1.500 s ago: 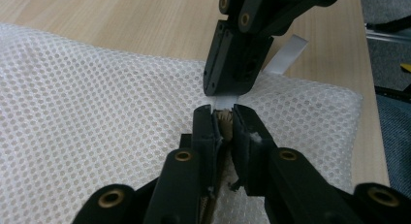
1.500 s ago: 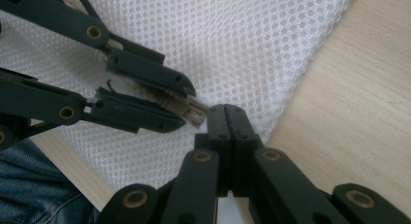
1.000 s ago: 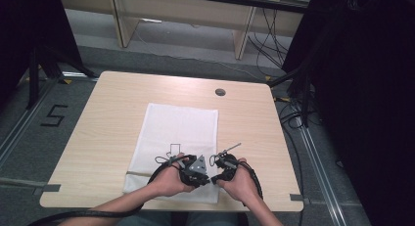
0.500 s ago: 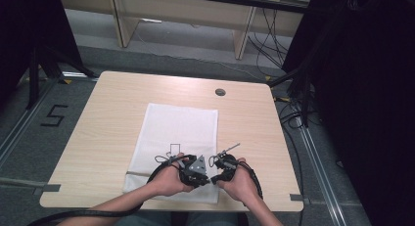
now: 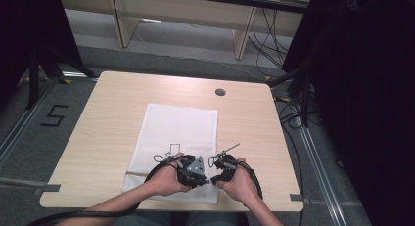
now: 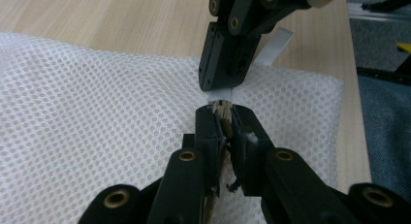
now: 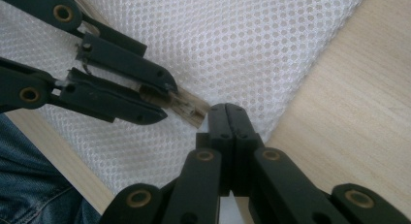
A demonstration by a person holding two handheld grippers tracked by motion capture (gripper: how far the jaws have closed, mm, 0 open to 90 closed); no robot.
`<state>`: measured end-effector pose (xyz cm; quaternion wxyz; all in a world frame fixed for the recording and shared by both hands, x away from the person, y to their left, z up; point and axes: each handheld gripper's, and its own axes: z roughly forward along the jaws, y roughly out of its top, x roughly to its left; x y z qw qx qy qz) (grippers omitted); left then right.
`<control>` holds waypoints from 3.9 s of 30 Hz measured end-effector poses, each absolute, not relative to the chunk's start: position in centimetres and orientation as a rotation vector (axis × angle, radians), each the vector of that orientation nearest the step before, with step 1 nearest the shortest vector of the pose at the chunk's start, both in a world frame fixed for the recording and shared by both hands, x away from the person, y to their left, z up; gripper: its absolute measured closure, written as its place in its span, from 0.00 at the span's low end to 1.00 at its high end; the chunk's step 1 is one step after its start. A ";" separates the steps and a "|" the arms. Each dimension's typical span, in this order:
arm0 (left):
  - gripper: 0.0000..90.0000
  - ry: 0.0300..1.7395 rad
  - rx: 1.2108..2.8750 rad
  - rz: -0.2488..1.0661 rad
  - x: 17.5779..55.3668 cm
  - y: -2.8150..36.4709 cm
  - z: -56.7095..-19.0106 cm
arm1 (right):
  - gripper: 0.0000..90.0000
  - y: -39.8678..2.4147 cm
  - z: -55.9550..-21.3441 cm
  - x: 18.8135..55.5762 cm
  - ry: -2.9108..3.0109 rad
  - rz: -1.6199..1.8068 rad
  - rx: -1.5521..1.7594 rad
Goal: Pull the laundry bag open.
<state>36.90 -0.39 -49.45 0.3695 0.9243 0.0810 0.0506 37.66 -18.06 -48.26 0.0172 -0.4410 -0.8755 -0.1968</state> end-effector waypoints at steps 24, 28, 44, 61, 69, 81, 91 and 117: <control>0.91 0.259 2.352 0.101 36.7 1.5 -49.0 | 1.00 -17.9 -48.2 37.6 -2.714 -0.601 -1.394; 0.91 0.265 2.349 0.103 36.7 2.2 -48.7 | 1.00 -18.0 -48.2 37.6 -2.716 -0.607 -1.385; 0.91 0.294 2.339 0.108 36.5 4.1 -48.4 | 1.00 -18.0 -48.2 37.6 -2.720 -0.612 -1.375; 0.91 0.313 2.327 0.095 36.4 4.8 -48.4 | 1.00 -18.0 -48.3 37.6 -2.702 -0.617 -1.397; 0.91 0.314 2.331 0.097 36.5 5.2 -48.3 | 1.00 -18.1 -48.3 37.6 -2.706 -0.622 -1.392; 0.91 0.329 2.316 0.087 36.4 5.7 -48.3 | 1.00 -18.1 -48.3 37.6 -2.702 -0.628 -1.392; 0.91 0.322 2.319 0.088 36.4 5.8 -48.3 | 1.00 -18.1 -48.3 37.6 -2.705 -0.626 -1.391; 0.91 0.330 2.316 0.081 36.5 6.7 -48.2 | 1.00 -18.2 -48.3 37.6 -2.702 -0.633 -1.387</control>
